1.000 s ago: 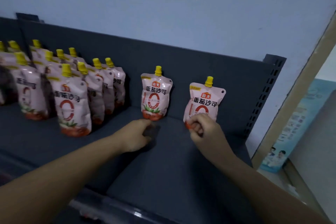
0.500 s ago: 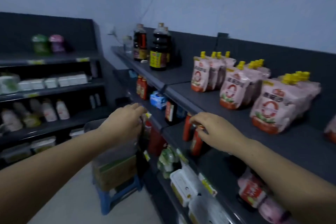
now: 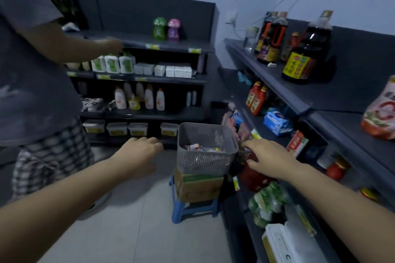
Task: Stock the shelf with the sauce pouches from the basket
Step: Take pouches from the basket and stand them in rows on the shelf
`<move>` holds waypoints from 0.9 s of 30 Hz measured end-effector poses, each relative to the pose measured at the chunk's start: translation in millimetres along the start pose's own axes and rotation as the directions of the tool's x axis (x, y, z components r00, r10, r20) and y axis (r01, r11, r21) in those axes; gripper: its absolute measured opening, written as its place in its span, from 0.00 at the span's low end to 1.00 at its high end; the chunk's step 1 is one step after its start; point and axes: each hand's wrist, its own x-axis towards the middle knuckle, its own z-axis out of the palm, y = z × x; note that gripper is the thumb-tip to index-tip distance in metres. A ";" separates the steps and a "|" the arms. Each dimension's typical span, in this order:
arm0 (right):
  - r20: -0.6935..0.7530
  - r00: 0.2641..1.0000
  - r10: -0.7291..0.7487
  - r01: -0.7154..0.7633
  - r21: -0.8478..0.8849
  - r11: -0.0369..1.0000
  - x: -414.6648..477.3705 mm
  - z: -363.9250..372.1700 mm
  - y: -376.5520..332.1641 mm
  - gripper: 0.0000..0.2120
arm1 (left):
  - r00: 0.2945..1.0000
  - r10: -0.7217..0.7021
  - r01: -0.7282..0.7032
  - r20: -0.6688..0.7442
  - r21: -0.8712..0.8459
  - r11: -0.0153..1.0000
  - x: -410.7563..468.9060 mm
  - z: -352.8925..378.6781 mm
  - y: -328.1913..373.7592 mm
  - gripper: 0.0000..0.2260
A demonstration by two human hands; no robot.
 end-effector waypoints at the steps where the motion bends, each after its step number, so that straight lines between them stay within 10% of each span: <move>1: 0.003 1.000 -0.007 0.007 -0.003 1.000 14.7 6.3 3.4 0.19 | 1.000 -0.010 0.010 0.017 -0.001 1.000 10.8 4.6 -3.3 0.17; 27: 0.335 0.942 0.005 -0.051 0.129 0.990 301.6 139.7 143.6 0.13 | 0.964 0.096 -0.040 0.250 -0.217 0.975 344.8 114.7 -43.9 0.17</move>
